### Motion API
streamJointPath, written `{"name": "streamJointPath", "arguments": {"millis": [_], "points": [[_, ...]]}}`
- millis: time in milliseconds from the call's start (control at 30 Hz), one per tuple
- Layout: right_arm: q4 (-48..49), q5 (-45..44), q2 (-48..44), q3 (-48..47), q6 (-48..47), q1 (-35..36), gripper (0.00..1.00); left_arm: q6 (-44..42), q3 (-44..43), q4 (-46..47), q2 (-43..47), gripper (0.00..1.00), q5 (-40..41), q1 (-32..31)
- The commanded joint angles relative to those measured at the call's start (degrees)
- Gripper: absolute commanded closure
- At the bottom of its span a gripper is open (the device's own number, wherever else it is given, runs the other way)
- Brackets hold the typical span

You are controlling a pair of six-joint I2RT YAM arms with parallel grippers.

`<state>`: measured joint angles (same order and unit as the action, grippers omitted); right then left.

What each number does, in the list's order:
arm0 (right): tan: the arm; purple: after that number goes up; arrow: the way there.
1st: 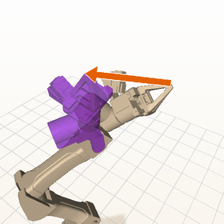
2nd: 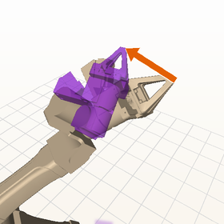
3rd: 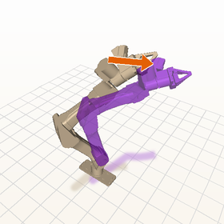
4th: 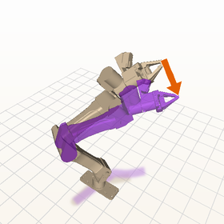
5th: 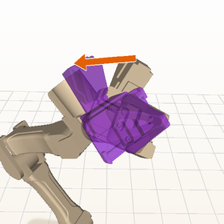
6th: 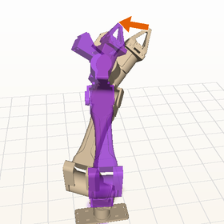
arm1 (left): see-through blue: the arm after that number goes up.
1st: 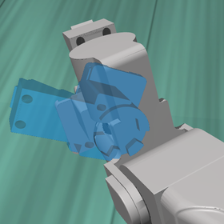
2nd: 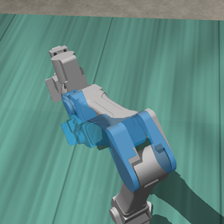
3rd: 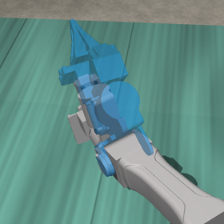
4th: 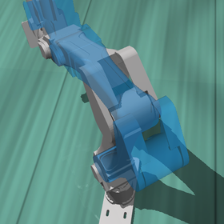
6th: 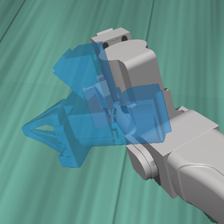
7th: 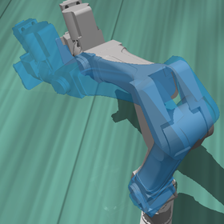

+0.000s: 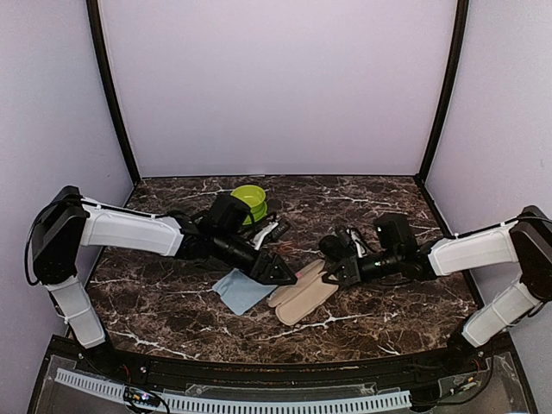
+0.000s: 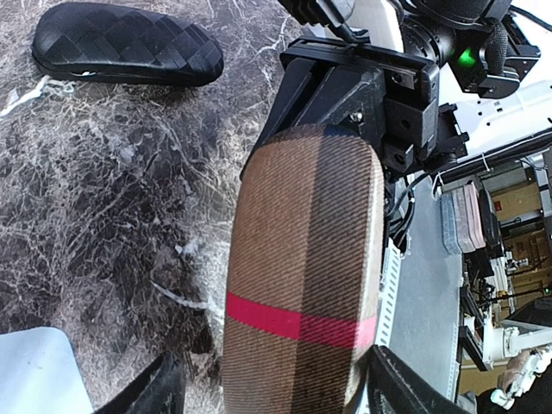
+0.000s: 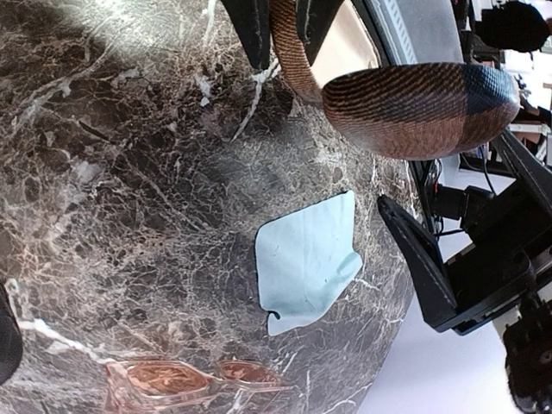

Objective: Organize the sunglasses
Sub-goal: Pass from the left arm to the right, then pass from the right arm to the left

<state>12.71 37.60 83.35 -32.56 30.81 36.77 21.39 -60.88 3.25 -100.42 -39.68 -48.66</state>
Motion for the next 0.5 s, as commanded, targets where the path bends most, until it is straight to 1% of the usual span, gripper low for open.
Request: {"name": "streamJointPath", "arguments": {"millis": [0,133,333,467], "points": [[1.88,0.49,-0.06,0.75,3.63,-0.43,1.0,0.33,0.94,0.57,3.44,0.26,3.52,0.85],[3.96,-2.34,0.11,2.24,9.23,-0.56,1.0,0.13,1.24,-0.02,4.42,0.26,5.34,0.94],[8.87,-7.15,-0.67,6.12,17.86,-0.56,1.0,0.9,2.56,0.62,6.66,0.26,10.67,1.18],[9.57,-9.24,-1.66,7.78,20.24,-0.56,1.0,0.88,3.17,0.53,7.85,0.26,12.61,1.2]]}}
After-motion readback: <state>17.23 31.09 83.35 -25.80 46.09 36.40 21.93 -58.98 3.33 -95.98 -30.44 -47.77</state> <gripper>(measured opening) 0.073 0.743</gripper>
